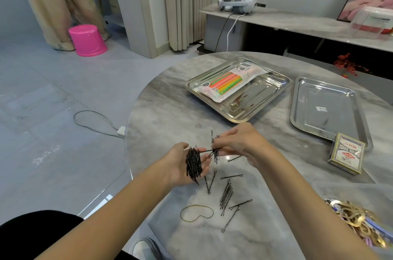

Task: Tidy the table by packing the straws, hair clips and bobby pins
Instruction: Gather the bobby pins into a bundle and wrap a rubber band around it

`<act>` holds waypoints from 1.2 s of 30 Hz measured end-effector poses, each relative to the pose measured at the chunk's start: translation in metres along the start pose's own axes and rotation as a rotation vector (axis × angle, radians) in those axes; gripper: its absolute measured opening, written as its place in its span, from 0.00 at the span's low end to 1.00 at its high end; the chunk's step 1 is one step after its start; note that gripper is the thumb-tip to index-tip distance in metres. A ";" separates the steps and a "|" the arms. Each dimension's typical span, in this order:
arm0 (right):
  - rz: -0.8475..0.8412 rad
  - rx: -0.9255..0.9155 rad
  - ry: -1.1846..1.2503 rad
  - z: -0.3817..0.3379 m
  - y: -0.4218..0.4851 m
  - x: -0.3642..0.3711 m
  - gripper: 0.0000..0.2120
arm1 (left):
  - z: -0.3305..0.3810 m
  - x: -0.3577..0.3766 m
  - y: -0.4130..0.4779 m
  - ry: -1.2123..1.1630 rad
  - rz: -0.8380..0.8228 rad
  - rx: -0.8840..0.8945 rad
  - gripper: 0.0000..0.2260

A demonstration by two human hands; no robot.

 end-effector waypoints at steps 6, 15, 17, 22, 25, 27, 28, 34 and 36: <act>-0.066 -0.036 -0.246 -0.008 0.000 0.023 0.10 | -0.005 0.009 -0.003 0.066 -0.074 -0.028 0.22; -0.015 -0.103 -0.389 -0.002 0.004 0.038 0.08 | -0.008 0.009 0.001 0.044 -0.056 -0.015 0.20; -0.036 -0.120 -0.399 -0.002 0.005 0.040 0.08 | -0.007 0.008 0.003 0.031 -0.063 0.008 0.25; -0.040 -0.159 -0.360 -0.004 0.004 0.039 0.04 | -0.005 0.007 0.005 -0.010 -0.094 0.026 0.22; -0.045 -0.219 -0.365 -0.004 0.008 0.033 0.10 | -0.003 0.004 0.009 -0.054 -0.101 0.026 0.18; -0.082 -0.249 -0.330 -0.003 0.008 0.028 0.12 | -0.003 0.001 0.011 -0.072 -0.097 0.021 0.17; -0.101 -0.268 -0.286 -0.003 0.008 0.025 0.12 | -0.003 0.001 0.012 -0.076 -0.097 0.023 0.16; -0.170 -0.502 -0.372 0.002 0.010 0.016 0.13 | -0.002 0.004 0.006 -0.086 -0.057 0.061 0.12; -0.300 -0.461 -0.360 0.011 0.014 0.020 0.16 | -0.003 0.004 0.005 -0.073 -0.056 0.052 0.13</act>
Point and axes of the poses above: each hand's wrist, its own y-axis towards the middle knuckle, its own x-axis out of the palm, z = x × y, the point moved 2 cm from there along y, towards the middle knuckle, and after that the axes turned 10 degrees about -x, right-handed, at the moved point
